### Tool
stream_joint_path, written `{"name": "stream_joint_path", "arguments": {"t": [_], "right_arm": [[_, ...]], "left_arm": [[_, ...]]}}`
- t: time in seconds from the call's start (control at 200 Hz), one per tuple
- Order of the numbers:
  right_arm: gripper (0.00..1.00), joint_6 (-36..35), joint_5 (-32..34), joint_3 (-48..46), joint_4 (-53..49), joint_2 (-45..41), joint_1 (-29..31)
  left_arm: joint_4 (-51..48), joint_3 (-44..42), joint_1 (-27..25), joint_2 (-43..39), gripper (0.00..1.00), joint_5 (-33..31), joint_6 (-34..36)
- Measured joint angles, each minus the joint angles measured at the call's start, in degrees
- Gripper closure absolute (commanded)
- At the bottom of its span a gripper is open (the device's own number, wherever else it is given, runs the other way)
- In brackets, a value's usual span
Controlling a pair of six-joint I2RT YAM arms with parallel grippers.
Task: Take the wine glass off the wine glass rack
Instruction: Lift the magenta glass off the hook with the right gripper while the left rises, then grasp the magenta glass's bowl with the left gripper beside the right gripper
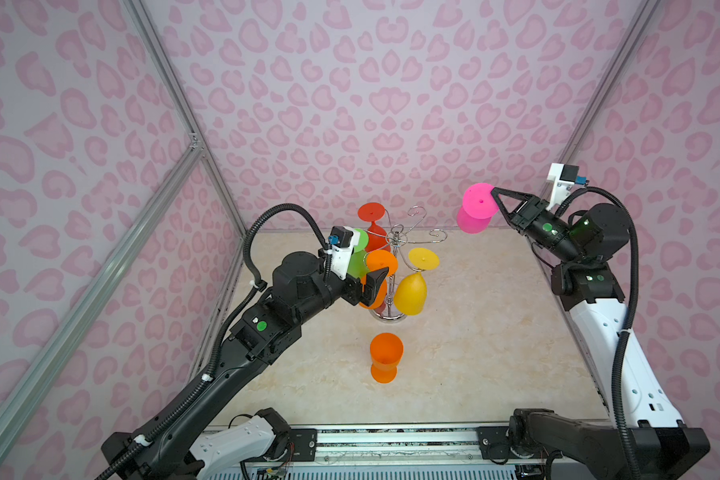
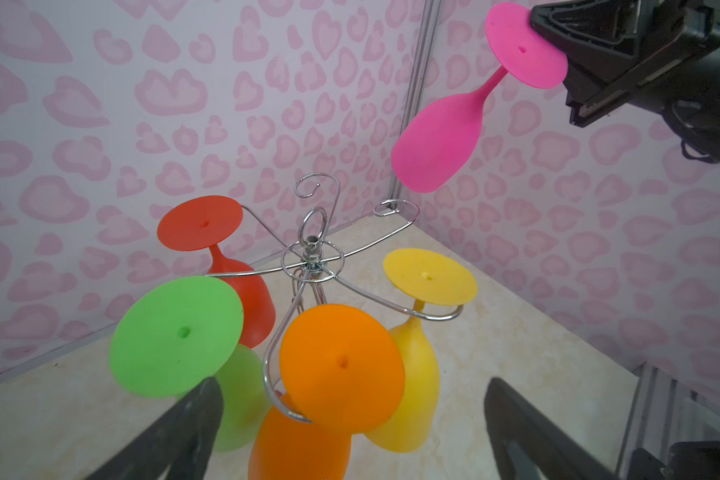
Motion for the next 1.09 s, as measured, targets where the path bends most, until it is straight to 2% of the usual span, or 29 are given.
{"name": "stream_joint_path", "arguments": {"t": [0.145,0.28,0.47,0.695,1.045,1.095], "right_arm": [[1.00,3.19,1.18,-1.44,7.28,-2.71,1.68],[1.00,8.17,1.01,-1.97,17.05,-2.10,6.12],[1.00,19.85,-0.28,-1.97,33.40,3.48,12.33],[1.00,32.30,-0.26,-1.97,48.63,8.37,15.89],[1.00,43.17,1.05,-1.18,61.31,16.13,21.00],[1.00,44.61,1.31,-0.92,62.40,17.20,21.46]], "left_arm": [[10.58,-0.17,5.53,3.80,0.02,13.07,-7.72],[23.06,-0.59,9.22,8.13,0.03,24.96,-16.09],[39.43,-1.90,14.05,13.20,0.03,33.88,-27.89],[52.26,-2.60,17.75,16.37,0.03,39.52,-36.39],[65.64,-2.49,19.10,21.07,0.04,42.80,-45.94],[67.17,-2.47,19.10,21.38,0.06,42.99,-46.95]]}}
